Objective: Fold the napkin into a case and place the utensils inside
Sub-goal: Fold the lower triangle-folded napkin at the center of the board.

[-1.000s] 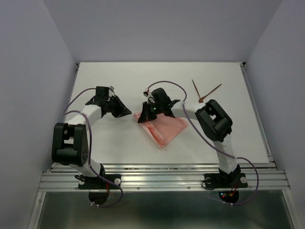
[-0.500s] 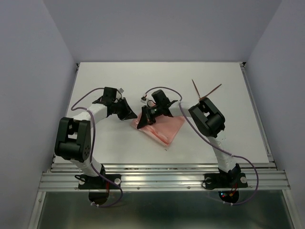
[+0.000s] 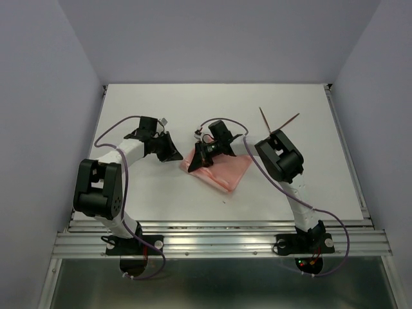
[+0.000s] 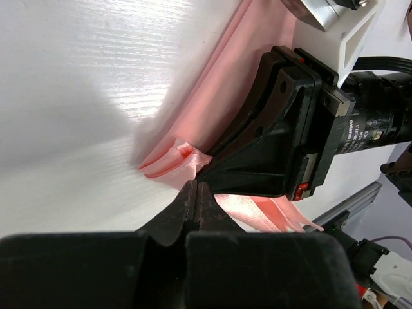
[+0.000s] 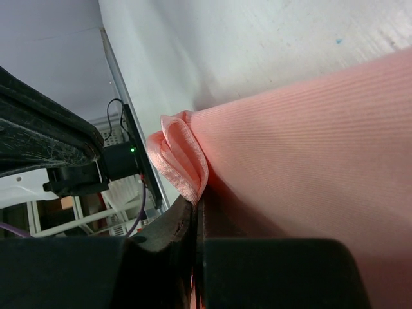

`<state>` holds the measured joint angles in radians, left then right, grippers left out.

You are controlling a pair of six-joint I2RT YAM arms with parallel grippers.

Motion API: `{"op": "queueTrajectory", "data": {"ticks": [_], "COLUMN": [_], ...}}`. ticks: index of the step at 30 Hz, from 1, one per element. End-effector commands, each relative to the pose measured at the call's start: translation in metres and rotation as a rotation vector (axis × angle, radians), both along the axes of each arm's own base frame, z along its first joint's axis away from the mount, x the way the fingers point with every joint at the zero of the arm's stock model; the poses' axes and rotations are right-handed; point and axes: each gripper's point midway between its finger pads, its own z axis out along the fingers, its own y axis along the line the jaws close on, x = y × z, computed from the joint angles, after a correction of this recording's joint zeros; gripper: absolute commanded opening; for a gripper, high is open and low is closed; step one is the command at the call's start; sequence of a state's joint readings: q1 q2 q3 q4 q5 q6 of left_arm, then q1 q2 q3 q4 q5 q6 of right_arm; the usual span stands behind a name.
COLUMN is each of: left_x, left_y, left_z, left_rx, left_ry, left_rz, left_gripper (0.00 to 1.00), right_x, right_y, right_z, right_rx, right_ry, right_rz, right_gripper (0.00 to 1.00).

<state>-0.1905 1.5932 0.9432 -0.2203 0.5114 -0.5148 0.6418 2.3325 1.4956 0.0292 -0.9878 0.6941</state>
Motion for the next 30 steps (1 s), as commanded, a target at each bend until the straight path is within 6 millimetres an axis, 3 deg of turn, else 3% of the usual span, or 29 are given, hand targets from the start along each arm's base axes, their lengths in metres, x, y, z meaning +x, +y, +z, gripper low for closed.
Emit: {"op": "queueTrajectory", "data": {"ticks": [1, 7, 14, 17, 18, 19, 22, 28, 30], "left_x": [0.000, 0.005, 0.008, 0.008, 0.008, 0.007, 0.006, 0.005, 0.006], "left_y": [-0.008, -0.023, -0.027, -0.026, -0.026, -0.026, -0.026, -0.026, -0.027], "left_z": [0.007, -0.002, -0.029, -0.036, -0.038, -0.039, -0.043, -0.044, -0.044], "left_rx": [-0.003, -0.013, 0.003, 0.012, 0.013, 0.014, 0.016, 0.016, 0.015], "left_ry": [-0.043, -0.030, 0.017, 0.034, 0.038, 0.041, 0.049, 0.057, 0.056], "left_rz": [-0.061, -0.092, -0.096, -0.093, -0.093, -0.093, -0.097, -0.103, -0.105], "left_gripper": [0.00, 0.00, 0.00, 0.00, 0.00, 0.00, 0.00, 0.00, 0.00], "right_x": [0.010, 0.011, 0.011, 0.013, 0.016, 0.015, 0.015, 0.017, 0.009], "right_y": [0.003, 0.002, 0.001, -0.002, -0.003, -0.004, -0.018, -0.050, -0.064], "right_z": [0.007, 0.004, 0.010, 0.011, 0.015, 0.019, 0.019, 0.024, 0.025], "right_rx": [0.031, 0.018, 0.008, -0.015, -0.026, -0.026, -0.130, -0.294, -0.341], "right_ry": [-0.004, 0.001, -0.011, -0.028, -0.057, -0.068, -0.113, -0.258, -0.271], "right_rz": [-0.001, -0.015, -0.033, -0.056, -0.067, -0.061, -0.093, -0.134, -0.137], "right_gripper": [0.01, 0.01, 0.03, 0.23, 0.42, 0.50, 0.67, 0.77, 0.77]}}
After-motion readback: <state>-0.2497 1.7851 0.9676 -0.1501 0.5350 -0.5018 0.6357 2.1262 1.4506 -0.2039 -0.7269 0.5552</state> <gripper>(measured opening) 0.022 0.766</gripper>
